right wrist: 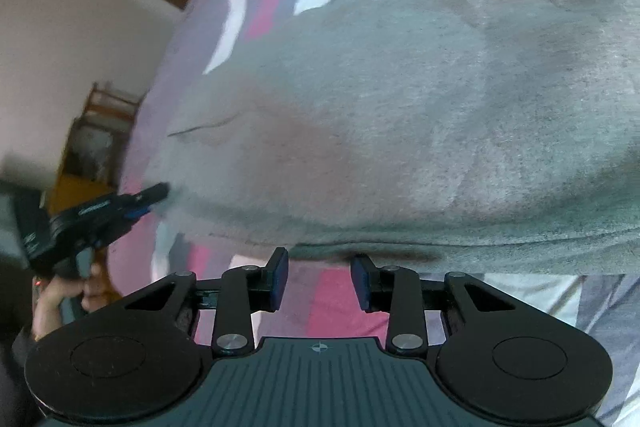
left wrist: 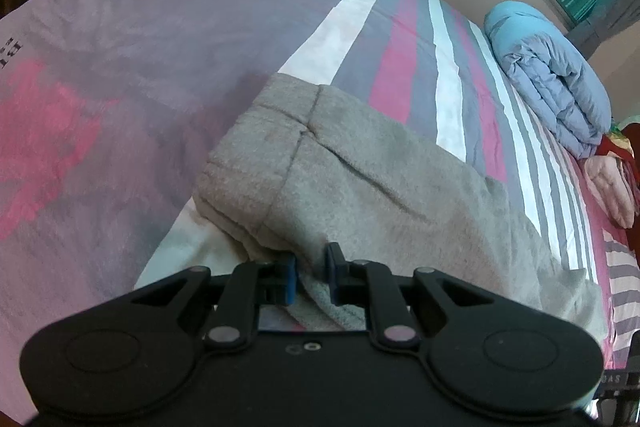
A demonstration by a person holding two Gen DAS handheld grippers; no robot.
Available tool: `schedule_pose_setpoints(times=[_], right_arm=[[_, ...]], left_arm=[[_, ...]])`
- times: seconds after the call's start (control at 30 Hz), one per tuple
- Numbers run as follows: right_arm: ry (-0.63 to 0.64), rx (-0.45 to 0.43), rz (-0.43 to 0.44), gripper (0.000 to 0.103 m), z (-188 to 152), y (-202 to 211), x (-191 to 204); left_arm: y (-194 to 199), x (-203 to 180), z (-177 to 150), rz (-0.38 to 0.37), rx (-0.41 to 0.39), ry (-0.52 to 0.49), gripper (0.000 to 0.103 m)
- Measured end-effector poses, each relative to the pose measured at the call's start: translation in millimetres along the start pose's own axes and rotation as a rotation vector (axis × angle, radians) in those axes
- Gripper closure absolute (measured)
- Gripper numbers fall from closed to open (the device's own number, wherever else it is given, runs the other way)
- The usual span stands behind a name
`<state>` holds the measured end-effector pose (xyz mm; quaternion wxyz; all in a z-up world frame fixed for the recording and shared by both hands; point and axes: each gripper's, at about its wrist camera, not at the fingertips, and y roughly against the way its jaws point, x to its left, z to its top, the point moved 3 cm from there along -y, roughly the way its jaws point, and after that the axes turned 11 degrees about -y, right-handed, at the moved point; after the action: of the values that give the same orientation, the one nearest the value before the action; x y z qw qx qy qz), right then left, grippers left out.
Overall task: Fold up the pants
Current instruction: 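Lower the folded waistband onto the pants and open both grippers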
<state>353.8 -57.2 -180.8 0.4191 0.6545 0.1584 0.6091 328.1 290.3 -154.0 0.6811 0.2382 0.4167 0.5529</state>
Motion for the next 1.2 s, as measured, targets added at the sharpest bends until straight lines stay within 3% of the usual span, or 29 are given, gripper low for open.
schedule_pose_setpoints(times=[0.2,0.37,0.4,0.43,0.53,0.7,0.87,1.0,1.2], right_arm=[[-0.162,-0.009,0.0,0.068,1.7,-0.8,-9.7],[-0.238,-0.1,-0.055,0.071,8.4,9.3,-21.4],[-0.228,-0.111,-0.065,0.079,8.5,9.8,-20.3],[-0.21,-0.116,-0.077,0.095,7.7,9.7,-18.1],[-0.168,-0.153,-0.088,0.095,0.9,10.8,-11.8],[0.01,-0.239,-0.066,0.097,-12.4,29.1,23.9],[0.039,-0.236,-0.091,0.097,-20.2,21.6,19.9],[0.014,-0.206,-0.134,0.097,-26.6,3.3,0.3],[0.029,-0.204,-0.128,0.089,-27.6,9.0,1.7]], left_arm=[[-0.9,-2.2,-0.1,0.011,0.015,-0.028,0.098],[-6.6,-1.5,-1.9,0.033,0.04,-0.011,0.098],[-6.5,-2.4,-2.4,0.039,0.036,-0.011,0.098],[-5.6,-3.1,-2.4,0.045,0.026,-0.009,0.099],[-2.5,-6.8,0.1,0.06,-0.003,-0.04,0.101],[6.5,-2.1,12.2,0.045,-0.048,-0.038,0.101],[-17.7,8.7,-7.4,0.018,0.072,-0.031,0.101],[-13.3,12.9,-10.1,-0.006,0.066,0.006,0.091],[18.4,-17.7,-12.6,0.004,0.048,-0.118,0.076]])
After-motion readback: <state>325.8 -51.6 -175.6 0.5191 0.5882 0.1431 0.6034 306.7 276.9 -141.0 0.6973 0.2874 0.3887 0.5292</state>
